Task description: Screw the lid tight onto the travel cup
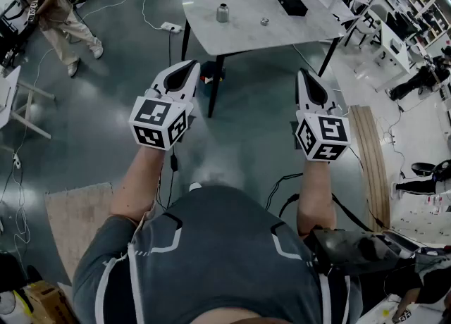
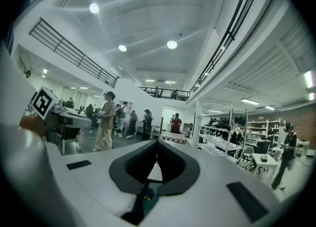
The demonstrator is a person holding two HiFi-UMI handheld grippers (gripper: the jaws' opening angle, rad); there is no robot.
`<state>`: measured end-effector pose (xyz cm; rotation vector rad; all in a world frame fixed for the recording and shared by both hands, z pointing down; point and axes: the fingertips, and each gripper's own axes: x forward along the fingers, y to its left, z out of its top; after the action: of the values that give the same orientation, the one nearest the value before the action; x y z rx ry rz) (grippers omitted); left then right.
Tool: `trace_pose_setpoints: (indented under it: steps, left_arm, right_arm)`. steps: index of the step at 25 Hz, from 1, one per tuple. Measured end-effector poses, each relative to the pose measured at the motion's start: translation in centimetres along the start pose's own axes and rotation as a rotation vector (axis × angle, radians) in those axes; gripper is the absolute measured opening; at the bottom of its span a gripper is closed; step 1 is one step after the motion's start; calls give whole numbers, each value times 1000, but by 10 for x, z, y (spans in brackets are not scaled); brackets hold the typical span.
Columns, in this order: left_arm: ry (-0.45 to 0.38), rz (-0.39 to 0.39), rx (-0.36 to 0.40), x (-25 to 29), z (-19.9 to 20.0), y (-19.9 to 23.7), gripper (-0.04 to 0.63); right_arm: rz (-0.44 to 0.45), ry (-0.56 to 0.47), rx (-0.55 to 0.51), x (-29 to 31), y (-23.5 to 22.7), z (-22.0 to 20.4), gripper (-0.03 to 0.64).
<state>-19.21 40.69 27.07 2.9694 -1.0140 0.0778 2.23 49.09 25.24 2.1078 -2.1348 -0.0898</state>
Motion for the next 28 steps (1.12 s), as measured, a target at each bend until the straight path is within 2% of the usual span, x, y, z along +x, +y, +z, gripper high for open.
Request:
trace_pose_setpoints:
  steps: [10,17,28]
  left_arm:
    - [-9,39,59,-5,0,9,9]
    - [-13,16,57,-10,2,29,9]
    - [-3,-14,56,0,-27,62,9]
  right_arm:
    - [-3,8,9,1,13,-1,29]
    - [-24,21,14,12,29,4,29]
    - [-19,35,5,44,54,-14,29]
